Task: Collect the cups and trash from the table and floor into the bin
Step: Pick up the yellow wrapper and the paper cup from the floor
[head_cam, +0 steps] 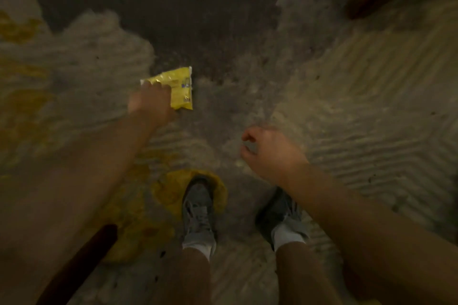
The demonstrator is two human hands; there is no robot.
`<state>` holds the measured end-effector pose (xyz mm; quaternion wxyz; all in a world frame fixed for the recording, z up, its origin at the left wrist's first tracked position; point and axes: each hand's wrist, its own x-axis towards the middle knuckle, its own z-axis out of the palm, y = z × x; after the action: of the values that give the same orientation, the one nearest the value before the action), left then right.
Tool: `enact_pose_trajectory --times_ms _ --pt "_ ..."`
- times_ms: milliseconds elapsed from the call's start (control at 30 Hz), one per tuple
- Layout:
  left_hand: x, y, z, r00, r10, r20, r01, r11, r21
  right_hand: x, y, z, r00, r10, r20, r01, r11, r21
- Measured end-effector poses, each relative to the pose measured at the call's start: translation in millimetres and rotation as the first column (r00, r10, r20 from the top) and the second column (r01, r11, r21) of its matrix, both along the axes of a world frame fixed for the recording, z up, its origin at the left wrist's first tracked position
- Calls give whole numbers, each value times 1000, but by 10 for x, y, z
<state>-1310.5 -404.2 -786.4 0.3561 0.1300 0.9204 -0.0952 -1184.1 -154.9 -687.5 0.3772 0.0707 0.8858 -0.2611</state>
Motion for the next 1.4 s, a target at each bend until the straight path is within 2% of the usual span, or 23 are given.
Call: enact_pose_trajectory --times_ms 100,233,433,533,700,733,800,933,967,1100,1267,1400 --pt "-62 16 -609 998 -60 -23 58 995 -80 68 129 -594 997 68 46 -68 998 -1" --pt "-89 63 -1036 996 -83 -19 80 987 -142 187 288 -950 995 98 36 -99 995 17" --pt "-58 246 -956 994 -101 -39 97 990 -106 314 483 -864 994 81 77 -83 997 12" --pt "-2 499 -436 993 -119 -23 119 993 4 312 580 -525 995 54 82 -57 998 27" --pt "49 975 870 965 -256 -62 263 950 170 199 777 459 998 -56 22 55 997 51" --pt "-6 1106 1286 958 -278 -75 287 938 193 137 872 829 996 -94 10 93 993 72" --pt "53 1192 1694 955 -288 -74 297 927 230 118 925 1193 989 -148 -3 148 985 94" --pt "31 1505 2970 943 -323 -78 331 898 290 59 1202 2415 954 -278 -116 293 945 145" --pt "-20 1670 3384 931 -352 -93 364 884 293 81 1336 2823 933 -325 -152 348 924 158" --pt "-100 2188 4414 904 -398 -157 428 840 333 217 1715 3728 864 -417 -282 471 868 158" --pt "-197 2994 5166 880 -425 -210 474 785 398 390 2348 4188 800 -484 -356 561 813 155" --pt "-307 3858 5508 827 -511 -234 562 735 379 587 3059 4286 726 -582 -366 659 742 127"
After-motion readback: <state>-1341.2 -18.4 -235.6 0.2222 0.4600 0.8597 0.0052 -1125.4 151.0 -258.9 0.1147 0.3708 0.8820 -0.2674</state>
